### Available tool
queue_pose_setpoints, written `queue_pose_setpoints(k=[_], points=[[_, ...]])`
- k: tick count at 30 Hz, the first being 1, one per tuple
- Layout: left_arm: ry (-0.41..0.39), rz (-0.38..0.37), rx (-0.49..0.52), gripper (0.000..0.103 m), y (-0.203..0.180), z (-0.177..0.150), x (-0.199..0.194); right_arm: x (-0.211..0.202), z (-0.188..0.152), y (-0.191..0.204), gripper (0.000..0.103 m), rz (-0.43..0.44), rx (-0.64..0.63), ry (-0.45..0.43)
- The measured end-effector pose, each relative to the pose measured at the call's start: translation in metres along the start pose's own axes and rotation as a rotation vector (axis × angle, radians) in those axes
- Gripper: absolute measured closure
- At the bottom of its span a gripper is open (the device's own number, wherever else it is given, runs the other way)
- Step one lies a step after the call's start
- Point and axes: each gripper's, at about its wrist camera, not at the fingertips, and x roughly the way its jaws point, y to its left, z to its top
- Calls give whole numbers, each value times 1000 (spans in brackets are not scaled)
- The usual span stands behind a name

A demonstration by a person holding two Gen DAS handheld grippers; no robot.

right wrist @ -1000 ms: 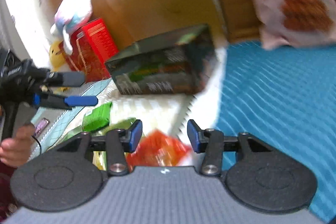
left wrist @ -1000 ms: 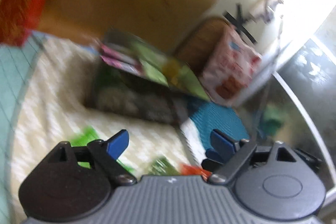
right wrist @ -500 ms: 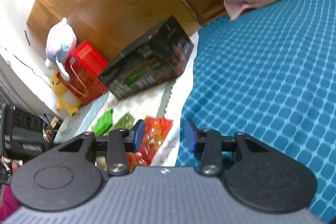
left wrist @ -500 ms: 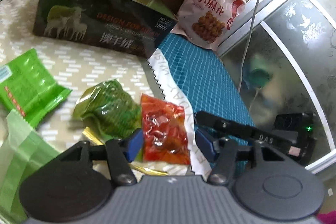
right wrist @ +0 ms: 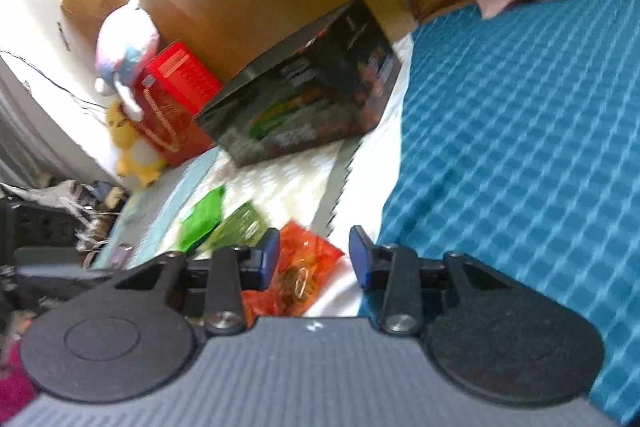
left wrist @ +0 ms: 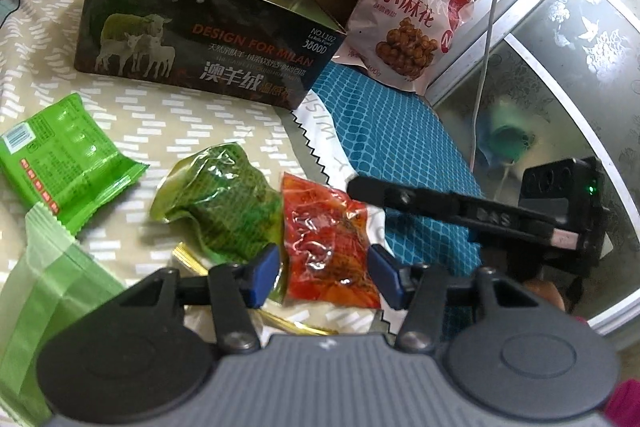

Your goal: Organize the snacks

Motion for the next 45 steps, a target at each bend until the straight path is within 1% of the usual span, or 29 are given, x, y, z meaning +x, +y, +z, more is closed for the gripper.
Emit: queue_pose_setpoints(k=[2,3,5,6,7,8,9,12,14,15,16,17,19,20,22,23,24,26,27,29,31,33,35,36,38,42,44,45], points=[[-3,-1,0,53,0,0,0,-6,-9,-5,61,60,50,17],[-4,-2,-1,53,0,0,0,-8,-14,-6,64,86,80,17],[-10,-5,0,53,0,-1,-1,-14,-17,-8,65,99,110,7],[-13,-6,2,53,0,-2,-1,-16,-18,-10,65,120,141,3],[-15,-5,3,53,0,-2,-2,-16,-19,-12,70,157,178,1],[-16,-4,4,53,-1,-3,-2,-15,-20,-15,75,211,220,14],[-17,-3,6,53,-1,-4,-2,-13,-22,-16,80,247,246,29],[-24,-3,13,53,-1,-6,-4,-10,-26,-12,80,260,255,40],[-38,-9,7,54,0,-9,-6,-8,-28,-12,85,247,259,45],[-42,-10,2,56,1,-9,-7,-7,-30,-13,90,235,268,49],[-45,-6,-2,57,2,-9,-7,-7,-30,-14,90,235,284,54],[-48,-9,-9,56,2,-8,-8,-8,-30,-17,90,251,315,51],[-51,-45,-38,54,5,-7,-11,-12,-27,-22,92,279,355,27],[-54,-65,-52,48,8,-6,-12,-13,-25,-24,92,289,367,14],[-63,-104,-78,31,11,-4,-16,-15,-18,-24,92,318,385,-4],[-73,-110,-84,17,11,-3,-18,-15,-14,-24,92,338,394,-10],[-89,-111,-85,7,11,-3,-21,-15,-9,-23,92,353,398,-15],[-117,-119,-93,1,13,0,-27,-12,2,-18,92,383,401,-30],[-125,-136,-105,0,14,1,-28,-9,8,-14,92,395,403,-40],[-130,-185,-137,2,18,6,-30,-4,23,-6,92,416,393,-59],[-150,-224,-157,12,21,14,-32,4,40,4,92,426,361,-73],[-170,-261,-161,35,22,26,-36,12,58,10,92,437,328,-77],[-194,-275,-160,46,23,42,-41,22,75,16,92,441,308,-82],[-211,-267,-151,47,22,51,-44,29,84,19,92,440,298,-90],[-256,-227,-131,47,22,70,-52,39,99,21,93,428,283,-110],[-309,-167,-136,47,31,109,-54,62,125,14,93,389,284,-138],[-332,-110,-130,47,36,129,-50,72,132,14,89,310,244,-158],[-340,-73,-127,47,39,138,-46,76,133,18,86,234,195,-173]])
